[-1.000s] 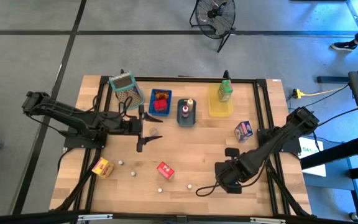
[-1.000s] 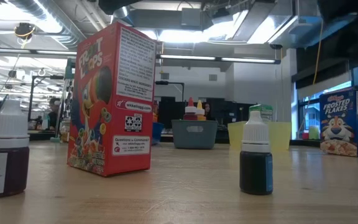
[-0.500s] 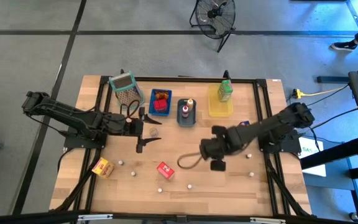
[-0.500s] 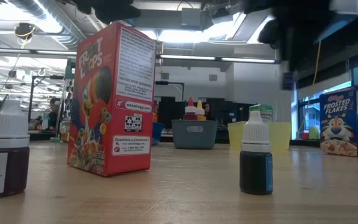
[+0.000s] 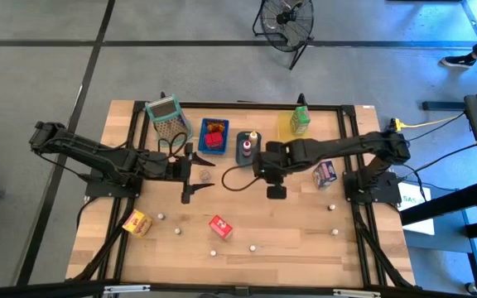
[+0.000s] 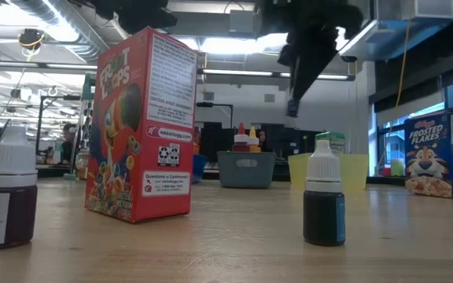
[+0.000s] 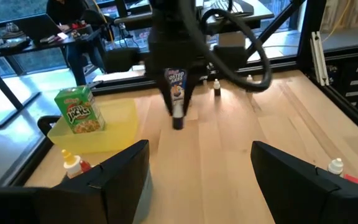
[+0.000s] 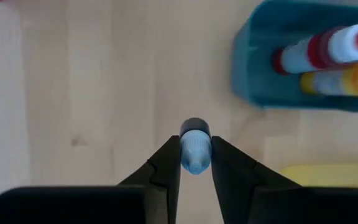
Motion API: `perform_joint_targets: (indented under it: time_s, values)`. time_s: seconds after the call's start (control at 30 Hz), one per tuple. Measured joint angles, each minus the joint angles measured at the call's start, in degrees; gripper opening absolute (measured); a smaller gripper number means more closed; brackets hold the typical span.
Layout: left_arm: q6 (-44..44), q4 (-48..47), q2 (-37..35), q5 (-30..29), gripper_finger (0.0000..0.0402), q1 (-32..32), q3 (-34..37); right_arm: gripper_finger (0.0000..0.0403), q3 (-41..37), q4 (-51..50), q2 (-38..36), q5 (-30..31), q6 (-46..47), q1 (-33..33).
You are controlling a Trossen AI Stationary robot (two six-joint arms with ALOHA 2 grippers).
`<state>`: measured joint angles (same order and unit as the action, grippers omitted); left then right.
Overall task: Pick & Place Kitchen Items
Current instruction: Put the small black food coloring bottle into the dark green bin
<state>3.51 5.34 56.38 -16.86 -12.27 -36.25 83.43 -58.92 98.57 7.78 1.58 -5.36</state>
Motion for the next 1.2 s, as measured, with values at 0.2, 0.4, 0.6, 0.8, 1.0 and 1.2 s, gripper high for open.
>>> perform_joint_targets:
  time_s: [0.2,0.4,0.6,0.8,1.0,1.2]
  values:
    - [-1.91,0.25,0.0,0.0,0.0278,0.0,0.02,0.008,2.65,3.03,2.38,1.78,-5.0,2.66]
    - [-2.34,0.77,0.0,0.0,0.0278,0.0,0.02,0.008,4.4,2.3,5.26,0.73,-6.14,5.73]
    - [-2.32,0.68,0.0,-0.01,0.0278,0.0,0.02,0.008,4.62,3.56,6.92,-0.56,-7.91,8.85]
    - [-2.34,0.8,0.0,0.09,0.0278,-0.19,0.02,0.008,4.61,5.81,8.31,-2.45,-9.49,11.05]
    - [-2.33,2.29,-0.45,0.28,0.0278,-1.84,0.02,0.008,4.57,5.94,10.01,-3.53,-10.18,12.15]
    - [-2.34,4.32,-0.7,0.27,0.0278,-4.21,0.02,0.008,4.6,7.1,12.67,-3.73,-11.14,12.5]
